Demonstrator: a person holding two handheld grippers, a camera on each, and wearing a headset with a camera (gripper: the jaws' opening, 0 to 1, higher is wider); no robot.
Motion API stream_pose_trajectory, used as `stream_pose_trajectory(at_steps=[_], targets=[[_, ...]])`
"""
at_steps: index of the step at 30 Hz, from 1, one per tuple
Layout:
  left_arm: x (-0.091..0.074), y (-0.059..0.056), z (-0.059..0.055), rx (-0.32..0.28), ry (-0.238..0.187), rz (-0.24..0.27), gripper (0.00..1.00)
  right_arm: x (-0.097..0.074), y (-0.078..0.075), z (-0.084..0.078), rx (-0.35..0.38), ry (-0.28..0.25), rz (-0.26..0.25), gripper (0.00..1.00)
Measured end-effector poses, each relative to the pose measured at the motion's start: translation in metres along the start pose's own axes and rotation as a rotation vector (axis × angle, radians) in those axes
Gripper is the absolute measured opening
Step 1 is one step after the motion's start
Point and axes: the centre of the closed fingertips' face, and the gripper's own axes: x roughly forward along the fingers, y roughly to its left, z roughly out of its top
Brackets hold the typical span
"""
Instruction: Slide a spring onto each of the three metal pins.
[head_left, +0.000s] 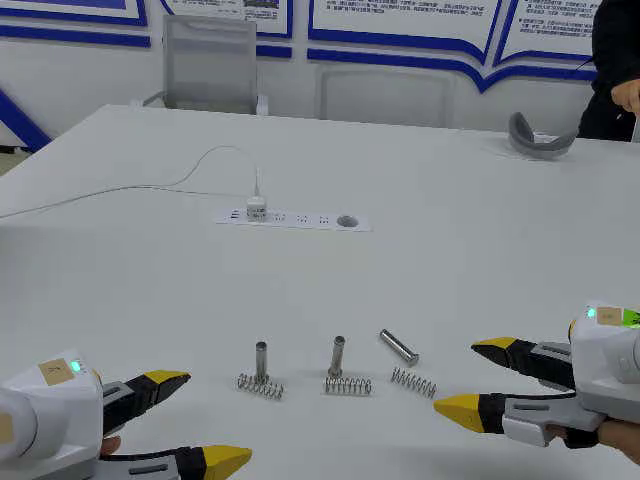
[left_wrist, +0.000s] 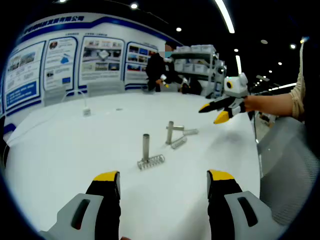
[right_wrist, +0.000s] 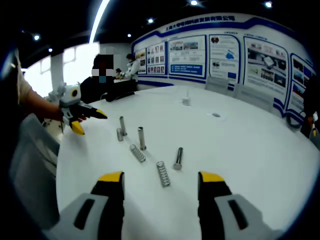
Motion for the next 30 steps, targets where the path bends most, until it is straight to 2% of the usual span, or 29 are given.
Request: stream_pose_trajectory(at_steps=[13, 30], targets=[[0.002, 0.000, 0.000, 0.000, -0.002, -0.005, 0.72, 0.002, -0.011, 0.011, 0.018, -0.002, -0.038, 0.54], [0.002, -0.001, 0.001, 0.001, -0.006, -0.003, 0.71, 0.017, -0.025, 0.021, 0.015, 0.042, -0.067, 0.42]])
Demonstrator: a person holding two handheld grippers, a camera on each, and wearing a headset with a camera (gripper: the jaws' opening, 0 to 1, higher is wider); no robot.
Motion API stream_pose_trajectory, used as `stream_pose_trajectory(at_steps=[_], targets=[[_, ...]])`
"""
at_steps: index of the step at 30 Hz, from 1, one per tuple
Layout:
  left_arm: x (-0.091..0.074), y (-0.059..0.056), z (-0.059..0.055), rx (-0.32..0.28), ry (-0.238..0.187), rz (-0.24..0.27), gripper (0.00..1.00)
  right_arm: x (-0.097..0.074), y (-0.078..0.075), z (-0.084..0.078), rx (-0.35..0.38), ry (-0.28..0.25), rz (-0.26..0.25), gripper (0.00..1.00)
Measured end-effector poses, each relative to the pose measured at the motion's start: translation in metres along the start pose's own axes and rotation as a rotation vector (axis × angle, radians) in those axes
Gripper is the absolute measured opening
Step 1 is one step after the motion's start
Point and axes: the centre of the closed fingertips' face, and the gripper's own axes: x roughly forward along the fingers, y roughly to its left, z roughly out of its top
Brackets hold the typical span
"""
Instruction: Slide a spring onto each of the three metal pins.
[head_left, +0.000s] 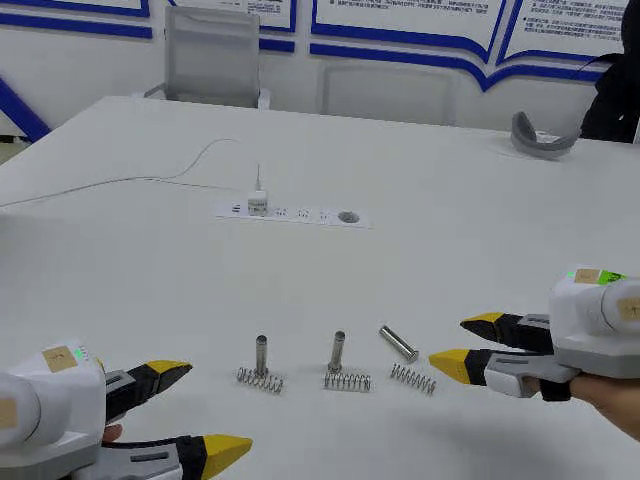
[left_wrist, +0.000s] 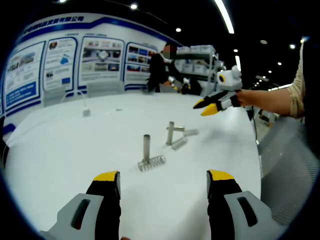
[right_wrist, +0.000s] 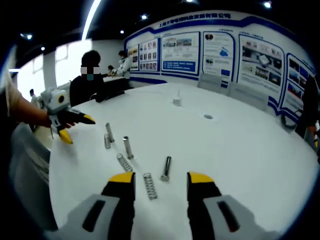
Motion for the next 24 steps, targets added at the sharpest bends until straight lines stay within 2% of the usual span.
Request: stream_pose_trajectory(at_steps=[12, 24], targets=[[0.001, -0.001, 0.001, 0.002, 0.002, 0.001, 0.71, 0.018, -0.007, 0.005, 0.001, 0.050, -0.015, 0.36], [0.000, 0.001, -0.001, -0.001, 0.004, 0.003, 0.71, 0.040, -0.006, 0.005, -0.018, 0.121, -0.013, 0.32]])
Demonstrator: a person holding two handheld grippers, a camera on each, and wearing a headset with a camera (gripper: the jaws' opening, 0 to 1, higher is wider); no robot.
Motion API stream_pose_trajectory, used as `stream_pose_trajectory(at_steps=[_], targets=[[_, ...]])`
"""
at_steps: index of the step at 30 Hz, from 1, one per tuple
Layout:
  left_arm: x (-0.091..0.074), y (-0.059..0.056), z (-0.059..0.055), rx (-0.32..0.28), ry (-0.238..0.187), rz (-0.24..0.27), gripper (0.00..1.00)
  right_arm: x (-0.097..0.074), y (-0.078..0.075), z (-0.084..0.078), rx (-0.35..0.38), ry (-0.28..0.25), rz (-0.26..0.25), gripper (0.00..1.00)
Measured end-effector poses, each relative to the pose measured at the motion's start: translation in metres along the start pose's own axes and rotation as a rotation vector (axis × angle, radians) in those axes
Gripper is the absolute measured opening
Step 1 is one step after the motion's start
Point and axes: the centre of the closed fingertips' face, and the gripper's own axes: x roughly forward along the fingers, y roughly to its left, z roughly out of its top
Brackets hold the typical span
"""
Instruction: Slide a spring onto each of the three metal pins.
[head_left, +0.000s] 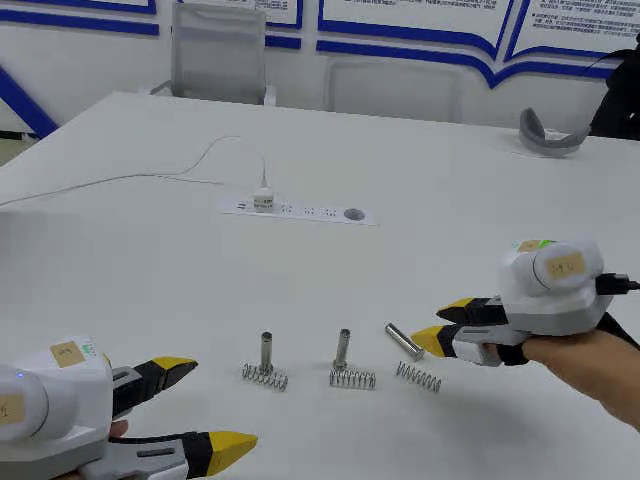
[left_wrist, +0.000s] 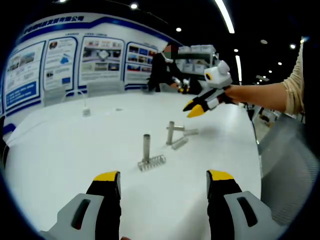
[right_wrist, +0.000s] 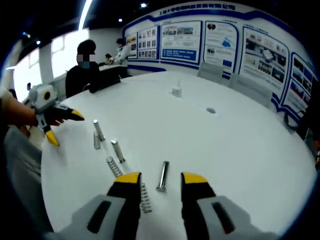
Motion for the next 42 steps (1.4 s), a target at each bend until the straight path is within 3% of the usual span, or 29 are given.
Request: stream_pose_trajectory(at_steps=[21, 42], targets=[[0.002, 0.000, -0.006, -0.010, 0.011, -0.008, 0.70, 0.041, -0.005, 0.002, -0.058, 0.151, 0.000, 0.22], [0.001, 0.001, -0.012, -0.020, 0.024, -0.005, 0.70, 0.062, -0.011, -0.012, -0.002, 0.276, 0.012, 0.14]])
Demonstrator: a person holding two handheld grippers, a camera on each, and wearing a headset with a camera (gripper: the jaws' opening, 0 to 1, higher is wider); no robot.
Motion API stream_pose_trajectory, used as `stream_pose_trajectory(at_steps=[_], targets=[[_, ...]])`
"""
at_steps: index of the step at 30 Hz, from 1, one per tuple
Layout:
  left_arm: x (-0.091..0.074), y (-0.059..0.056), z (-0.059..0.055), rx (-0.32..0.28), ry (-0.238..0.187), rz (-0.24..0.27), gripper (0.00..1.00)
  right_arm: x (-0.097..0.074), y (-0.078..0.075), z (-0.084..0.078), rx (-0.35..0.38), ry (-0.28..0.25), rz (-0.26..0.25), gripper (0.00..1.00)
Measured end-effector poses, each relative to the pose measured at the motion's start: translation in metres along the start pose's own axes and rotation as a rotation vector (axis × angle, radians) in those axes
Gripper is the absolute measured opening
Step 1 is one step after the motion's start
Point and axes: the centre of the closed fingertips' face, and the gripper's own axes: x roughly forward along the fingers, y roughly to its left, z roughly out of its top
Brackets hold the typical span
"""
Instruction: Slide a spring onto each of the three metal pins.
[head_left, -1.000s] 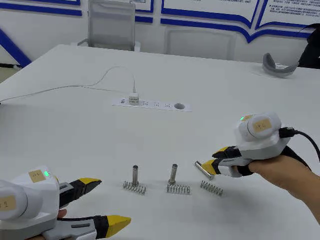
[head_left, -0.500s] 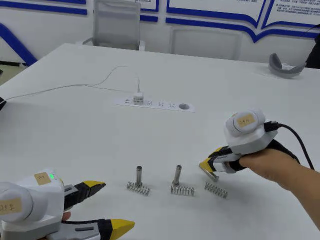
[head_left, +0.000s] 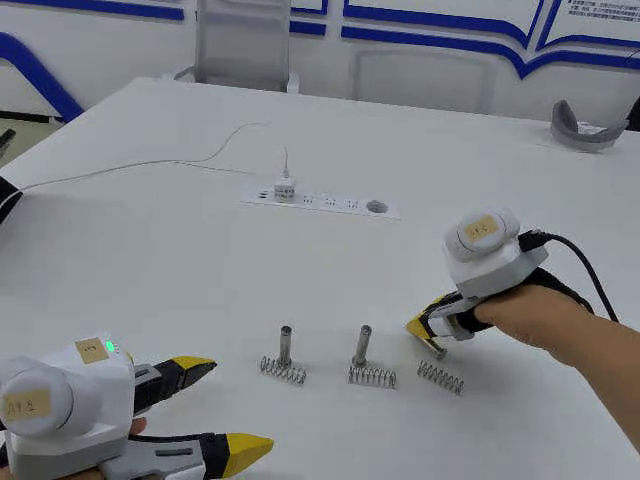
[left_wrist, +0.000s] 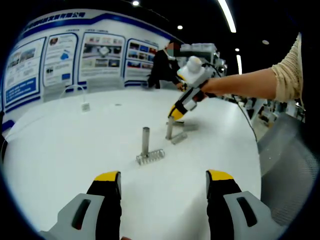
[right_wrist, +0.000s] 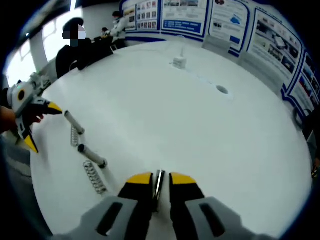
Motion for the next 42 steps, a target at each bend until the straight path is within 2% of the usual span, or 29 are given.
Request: stream_pose_trajectory(at_steps=[15, 27, 33, 42], targets=[[-0.002, 0.004, -0.001, -0.012, -0.003, 0.010, 0.70, 0.009, 0.002, -0.007, 0.018, 0.072, 0.022, 0.11], [-0.001, 0.005, -0.001, -0.013, -0.001, 0.008, 0.70, 0.008, 0.003, -0.009, 0.053, 0.144, 0.035, 0.10], [-0.001, 0.005, -0.002, -0.016, 0.001, 0.009, 0.70, 0.009, 0.004, -0.010, 0.012, 0.192, 0.014, 0.09], [0.000, 0.005, -0.003, -0.016, 0.004, 0.009, 0.69, 0.010, 0.003, -0.009, -0.026, 0.228, 0.006, 0.09]])
